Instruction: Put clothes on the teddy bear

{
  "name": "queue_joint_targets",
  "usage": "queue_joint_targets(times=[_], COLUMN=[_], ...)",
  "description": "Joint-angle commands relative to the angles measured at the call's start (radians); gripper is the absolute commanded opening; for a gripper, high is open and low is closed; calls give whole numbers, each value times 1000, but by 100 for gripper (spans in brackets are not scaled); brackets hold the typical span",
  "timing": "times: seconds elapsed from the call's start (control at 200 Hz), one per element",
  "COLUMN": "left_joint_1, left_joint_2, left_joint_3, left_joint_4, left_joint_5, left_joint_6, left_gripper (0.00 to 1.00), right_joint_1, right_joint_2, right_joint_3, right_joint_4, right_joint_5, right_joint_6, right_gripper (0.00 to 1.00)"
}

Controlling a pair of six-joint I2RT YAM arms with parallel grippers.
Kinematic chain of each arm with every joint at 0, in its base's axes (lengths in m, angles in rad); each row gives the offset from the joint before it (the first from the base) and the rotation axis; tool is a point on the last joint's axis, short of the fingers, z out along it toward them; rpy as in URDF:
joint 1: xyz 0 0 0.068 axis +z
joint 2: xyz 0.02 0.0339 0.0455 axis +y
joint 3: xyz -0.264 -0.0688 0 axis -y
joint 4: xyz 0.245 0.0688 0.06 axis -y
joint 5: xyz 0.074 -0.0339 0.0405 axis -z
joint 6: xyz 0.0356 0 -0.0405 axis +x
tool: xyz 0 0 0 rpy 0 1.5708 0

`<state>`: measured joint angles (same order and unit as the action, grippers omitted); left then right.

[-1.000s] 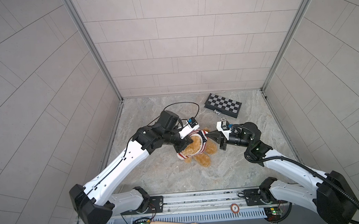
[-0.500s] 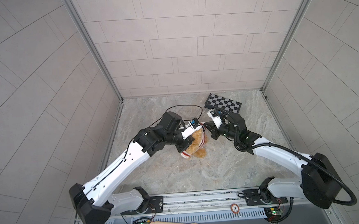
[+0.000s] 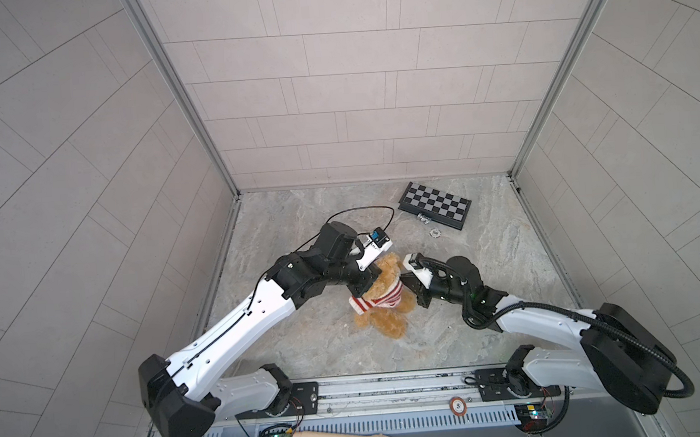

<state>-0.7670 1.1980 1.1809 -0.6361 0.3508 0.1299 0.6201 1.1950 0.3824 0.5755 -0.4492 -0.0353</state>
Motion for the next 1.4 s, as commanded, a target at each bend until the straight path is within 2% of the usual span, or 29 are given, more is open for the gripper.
queue_joint_targets(times=[0.0,0.1,0.145,0.255,0.37,0.456,0.561,0.636,0.796,0.876,0.906,0.946,1.011,1.056,1.181,1.302,1.397], left_joint_1=[6,16,23,55,92,109,110,109,109,109,109,109,110,110,119,144,149], left_joint_2=[-57,-57,-59,-82,-100,-113,-117,-135,-142,-143,-142,-141,-144,-150,-159,-179,-183], left_joint_3=[11,8,-3,-56,-101,-132,-142,-159,-168,-169,-168,-167,-168,-172,-156,-145,-149], left_joint_4=[112,84,79,136,205,272,295,319,313,315,318,323,332,342,344,345,350], left_joint_5=[17,32,43,112,178,224,241,249,245,241,242,243,237,230,183,151,154], left_joint_6=[-34,-36,-37,-78,-131,-179,-198,-214,-216,-216,-216,-219,-226,-235,-270,-289,-282], left_gripper=[0,0,0,0,0,0,0,0,0,0,0,0,0,0,0,0,0], right_joint_1=[-16,18,32,45,93,99,99,99,100,99,99,100,99,95,52,5,-34], right_joint_2=[-93,-244,-299,-358,-331,-272,-199,-148,-64,-31,-20,-4,21,38,46,7,17], right_joint_3=[-32,-69,-79,-110,-224,-217,-166,-139,-165,-156,-152,-148,-145,-149,-169,-165,-135], right_joint_4=[47,96,87,16,215,282,304,329,578,627,631,638,671,691,584,368,269], right_joint_5=[39,59,73,69,107,97,96,81,29,-14,-16,-12,6,29,177,314,323], right_joint_6=[-37,-14,8,119,166,185,215,215,275,291,291,291,293,301,323,320,332], right_gripper=[30,56,60,60,60,60,59,55,54,55,53,44,16,1,0,0,0])
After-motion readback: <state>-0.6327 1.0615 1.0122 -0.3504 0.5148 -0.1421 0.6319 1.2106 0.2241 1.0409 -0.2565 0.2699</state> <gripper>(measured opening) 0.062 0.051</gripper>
